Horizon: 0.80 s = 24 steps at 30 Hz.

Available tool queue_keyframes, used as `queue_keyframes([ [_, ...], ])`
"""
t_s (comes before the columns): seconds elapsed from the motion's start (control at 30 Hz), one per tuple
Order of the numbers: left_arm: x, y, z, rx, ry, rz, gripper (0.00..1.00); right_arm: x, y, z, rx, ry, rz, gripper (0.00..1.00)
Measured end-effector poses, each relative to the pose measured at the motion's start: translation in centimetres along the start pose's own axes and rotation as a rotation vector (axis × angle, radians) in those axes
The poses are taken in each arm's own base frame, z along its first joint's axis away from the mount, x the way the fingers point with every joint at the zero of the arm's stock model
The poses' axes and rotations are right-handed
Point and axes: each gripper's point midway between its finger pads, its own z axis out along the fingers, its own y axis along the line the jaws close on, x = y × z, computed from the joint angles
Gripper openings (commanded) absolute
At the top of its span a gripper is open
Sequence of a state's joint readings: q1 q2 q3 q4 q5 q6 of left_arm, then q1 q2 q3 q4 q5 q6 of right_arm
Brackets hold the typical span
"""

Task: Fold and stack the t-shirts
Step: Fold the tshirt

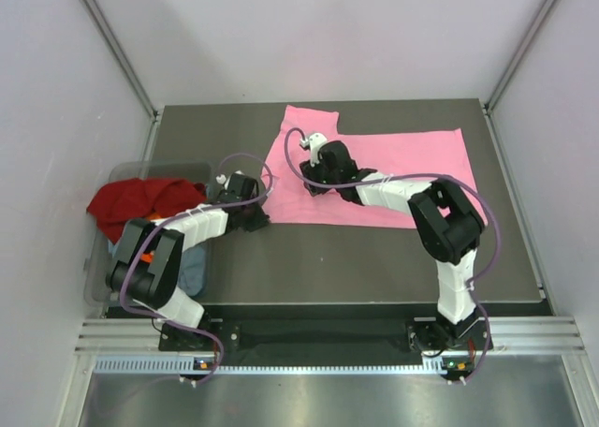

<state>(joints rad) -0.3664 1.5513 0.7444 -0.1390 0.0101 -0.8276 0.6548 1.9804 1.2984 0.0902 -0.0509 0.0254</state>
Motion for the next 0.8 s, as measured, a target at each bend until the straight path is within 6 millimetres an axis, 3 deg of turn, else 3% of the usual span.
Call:
queue_keyframes([
  [0.3, -0.8, 0.2, 0.2, -0.029, -0.034, 0.003, 0.20, 2.3, 0.6, 1.9, 0.007, 0.054, -0.010, 0.43],
  [0.57, -0.9, 0.3, 0.2, -0.035, -0.038, -0.003, 0.20, 2.3, -0.3, 1.9, 0.067, 0.050, -0.014, 0.37],
  [0.8, -0.9, 0.4, 0.2, -0.037, -0.040, -0.003, 0.20, 2.3, -0.3, 1.9, 0.068, 0.046, -0.011, 0.38],
])
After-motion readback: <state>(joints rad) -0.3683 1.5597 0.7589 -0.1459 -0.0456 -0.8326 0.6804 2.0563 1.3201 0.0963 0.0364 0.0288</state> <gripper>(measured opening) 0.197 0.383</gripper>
